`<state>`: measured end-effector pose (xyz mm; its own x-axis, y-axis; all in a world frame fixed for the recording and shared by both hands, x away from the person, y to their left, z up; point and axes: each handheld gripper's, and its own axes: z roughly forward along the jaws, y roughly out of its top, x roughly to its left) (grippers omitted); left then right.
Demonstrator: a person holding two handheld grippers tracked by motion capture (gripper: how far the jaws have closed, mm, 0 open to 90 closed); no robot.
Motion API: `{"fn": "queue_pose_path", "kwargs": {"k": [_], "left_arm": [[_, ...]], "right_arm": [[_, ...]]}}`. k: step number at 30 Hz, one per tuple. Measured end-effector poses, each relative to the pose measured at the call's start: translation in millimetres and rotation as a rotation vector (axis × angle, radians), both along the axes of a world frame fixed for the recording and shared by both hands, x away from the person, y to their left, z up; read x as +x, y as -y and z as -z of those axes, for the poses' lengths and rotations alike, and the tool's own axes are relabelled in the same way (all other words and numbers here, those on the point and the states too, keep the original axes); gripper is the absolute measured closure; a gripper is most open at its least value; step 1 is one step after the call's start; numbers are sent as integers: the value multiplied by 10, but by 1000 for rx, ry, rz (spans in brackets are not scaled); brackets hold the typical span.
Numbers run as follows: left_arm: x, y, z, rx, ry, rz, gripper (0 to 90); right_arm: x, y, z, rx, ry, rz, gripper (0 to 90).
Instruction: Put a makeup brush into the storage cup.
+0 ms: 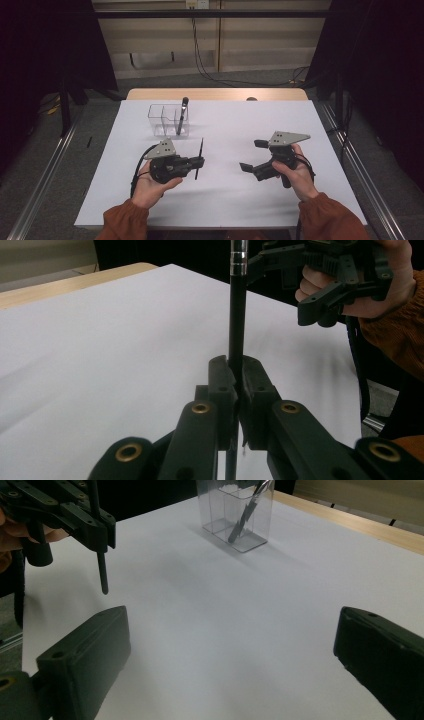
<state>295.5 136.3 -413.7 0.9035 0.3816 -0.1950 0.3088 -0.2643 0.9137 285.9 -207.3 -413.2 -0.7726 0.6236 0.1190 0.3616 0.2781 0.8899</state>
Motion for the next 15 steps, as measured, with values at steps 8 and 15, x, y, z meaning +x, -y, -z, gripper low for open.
{"fn": "queue_pose_path", "kwargs": {"k": [8, 15], "left_arm": [[26, -103, -61, -15, 11, -30, 855], [59, -221, -100, -10, 22, -62, 855]], "right_arm": [[-110, 94, 78, 38, 50, 79, 12], [-192, 273, 176, 58, 36, 136, 10]]}}
